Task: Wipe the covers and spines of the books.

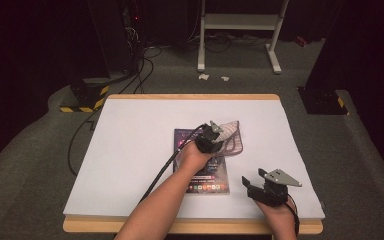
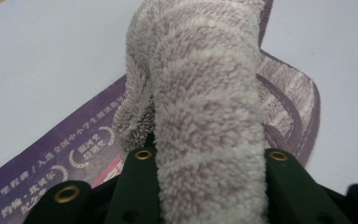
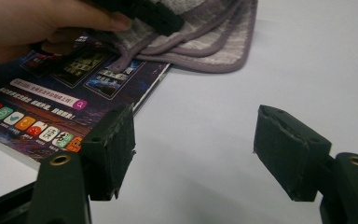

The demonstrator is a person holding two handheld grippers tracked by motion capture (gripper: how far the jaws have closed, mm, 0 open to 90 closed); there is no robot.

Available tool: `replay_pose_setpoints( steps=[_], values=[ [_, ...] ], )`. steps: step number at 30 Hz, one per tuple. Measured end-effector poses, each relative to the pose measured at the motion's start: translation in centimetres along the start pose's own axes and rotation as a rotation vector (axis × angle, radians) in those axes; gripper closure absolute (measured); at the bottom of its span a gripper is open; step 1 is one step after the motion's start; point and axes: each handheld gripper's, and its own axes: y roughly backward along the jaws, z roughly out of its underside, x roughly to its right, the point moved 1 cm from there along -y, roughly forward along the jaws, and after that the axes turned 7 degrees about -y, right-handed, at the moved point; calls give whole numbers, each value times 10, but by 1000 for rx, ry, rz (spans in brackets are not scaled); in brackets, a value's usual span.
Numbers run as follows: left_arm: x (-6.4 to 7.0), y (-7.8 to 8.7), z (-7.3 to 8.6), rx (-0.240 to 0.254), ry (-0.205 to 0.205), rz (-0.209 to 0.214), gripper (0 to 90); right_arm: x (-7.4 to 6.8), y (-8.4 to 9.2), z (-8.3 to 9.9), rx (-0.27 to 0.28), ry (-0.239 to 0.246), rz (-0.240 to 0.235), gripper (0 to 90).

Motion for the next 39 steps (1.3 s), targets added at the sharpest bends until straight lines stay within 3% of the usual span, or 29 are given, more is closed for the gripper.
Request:
replay_pose_setpoints(
  steps=[3, 14, 25, 30, 35, 39],
  values=[
    [-3, 0, 1, 1, 13, 11, 698, 0, 0, 0, 0, 0, -1, 292],
    [-28, 14, 20, -8, 46, -25, 699, -1, -1, 0, -2, 4, -1, 293],
    [-69, 48, 60, -27, 99, -120, 699, -5, -3, 1, -14, 22, 5, 293],
    [-81, 57, 70, -36, 107, -150, 699, -4, -4, 1, -16, 20, 8, 293],
    [-83, 64, 77, -36, 110, -163, 699, -2, -4, 2, -20, 15, 14, 293],
    [-77, 71, 85, -21, 114, -166, 700, -3, -4, 1, -19, 19, 13, 293]
  ],
)
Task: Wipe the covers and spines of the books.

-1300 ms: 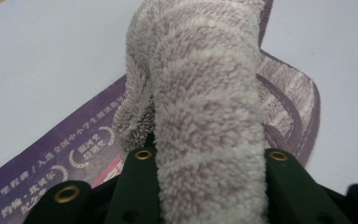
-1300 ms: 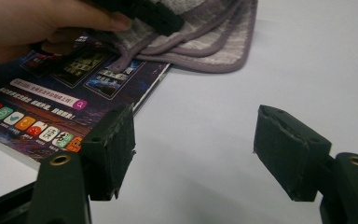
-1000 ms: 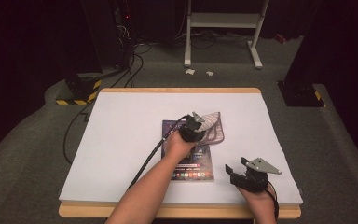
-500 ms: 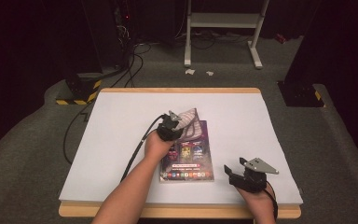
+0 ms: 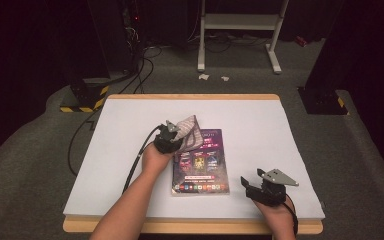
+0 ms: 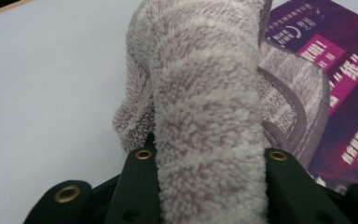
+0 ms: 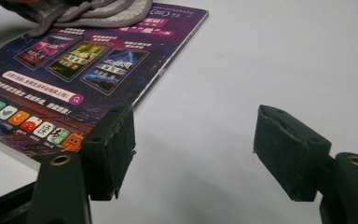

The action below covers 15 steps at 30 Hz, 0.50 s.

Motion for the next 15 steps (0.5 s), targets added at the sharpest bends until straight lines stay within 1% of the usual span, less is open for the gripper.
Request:
replay_pose_setpoints(
  steps=[1, 3, 5, 7, 9, 10, 12, 13, 14, 15],
  values=[
    [1, 2, 2, 8, 6, 3, 700, -1, 0, 0, -1, -1, -1, 293],
    [2, 4, 4, 5, 5, 6, 700, -1, 0, 0, -1, 0, -4, 293],
    [4, 5, 3, 1, 1, 9, 700, -3, 0, -1, 3, 7, -2, 293],
    [9, 4, 0, -1, -9, 12, 700, -3, 1, -1, 5, 6, -1, 293],
    [17, 0, -4, 7, -5, 38, 700, -2, 2, -1, 6, 1, 1, 293],
    [24, -2, -7, 9, -16, 61, 700, -1, 2, -1, 4, 1, 1, 293],
    [37, -5, -14, 12, -45, 79, 700, 0, 2, -1, 5, 1, 1, 293],
    [42, -7, -16, 12, -52, 89, 700, 0, 2, -1, 6, 2, 2, 293],
    [51, -9, -20, 20, -51, 106, 699, -1, 2, -1, 7, 3, 1, 293],
    [56, -10, -22, 24, -53, 118, 699, -1, 2, -1, 7, 3, 0, 293]
  ],
)
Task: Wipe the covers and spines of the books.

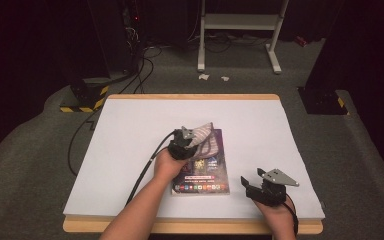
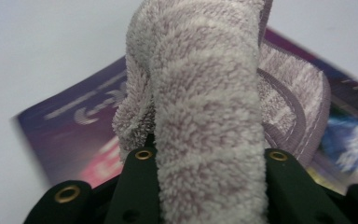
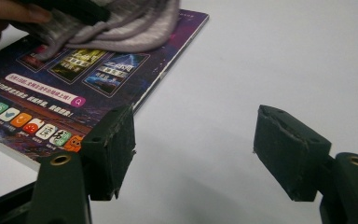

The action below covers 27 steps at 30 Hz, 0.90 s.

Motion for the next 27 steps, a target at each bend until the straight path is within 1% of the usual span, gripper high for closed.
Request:
replay_pose_setpoints(
  steps=[3, 8, 10, 12, 14, 16, 17, 18, 21, 23, 24, 25, 27],
  values=[
    [20, -8, -10, 12, -21, 37, 698, 0, 1, 0, 5, -5, -4, 293],
    [44, -18, -25, 17, -49, 83, 695, 1, 3, 0, 9, -9, -5, 293],
    [49, -21, -30, 17, -62, 99, 691, 2, 3, -1, 9, -11, -7, 293],
    [49, -23, -32, 16, -73, 97, 688, 1, 2, -1, 9, -13, -9, 293],
    [46, -25, -31, 20, -57, 94, 687, 0, 2, -1, 9, -12, -11, 293],
    [41, -23, -30, 11, -59, 73, 687, 0, 2, -1, 10, -8, -12, 293],
    [36, -21, -27, 6, -63, 57, 688, 0, 2, -1, 10, -6, -13, 293],
    [31, -20, -25, 6, -56, 47, 688, 0, 3, -1, 11, -6, -13, 293],
    [7, -13, -13, 5, -10, 9, 690, 1, 2, 0, 9, -10, -10, 294],
    [-9, -6, -5, 1, 6, -12, 692, 1, 2, 0, 8, -11, -8, 294],
    [-16, -2, -1, 2, 21, -23, 693, 1, 2, 0, 8, -7, -6, 295],
    [-21, 1, 2, 0, 30, -32, 694, 1, 2, -1, 6, -9, -6, 299],
    [-35, 11, 10, 13, 70, -39, 695, 0, 3, -1, 5, -10, -8, 313]
  ],
)
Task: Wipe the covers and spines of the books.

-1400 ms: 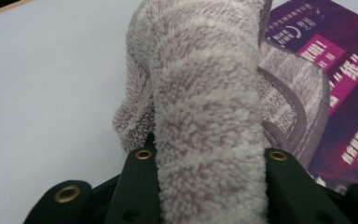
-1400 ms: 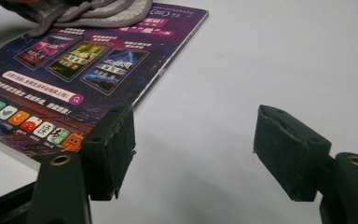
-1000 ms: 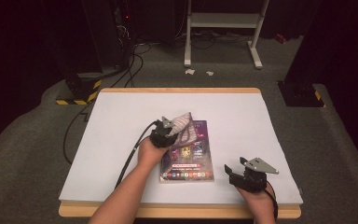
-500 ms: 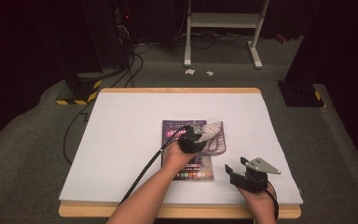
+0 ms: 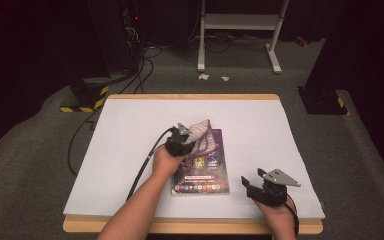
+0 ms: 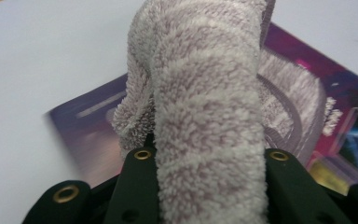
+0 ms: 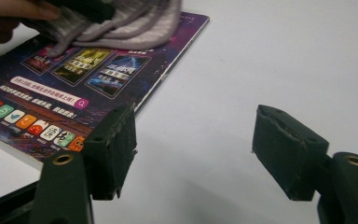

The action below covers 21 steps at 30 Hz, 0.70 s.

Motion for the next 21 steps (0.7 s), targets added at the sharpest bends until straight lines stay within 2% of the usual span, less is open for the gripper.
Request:
replay_pose_setpoints(
  steps=[5, 11, 16, 21],
  values=[
    [-16, 24, 5, 63, 26, -8, 698, 0, -1, 0, -5, 4, 3, 316],
    [-19, 41, 3, 126, 34, -2, 700, -1, -2, 1, -11, 0, 3, 318],
    [-24, 51, 7, 139, 41, -6, 700, -1, -2, 1, -14, -1, 4, 324],
    [-31, 66, 18, 155, 54, -17, 699, -1, -3, 1, -19, -2, 4, 335]
  ],
)
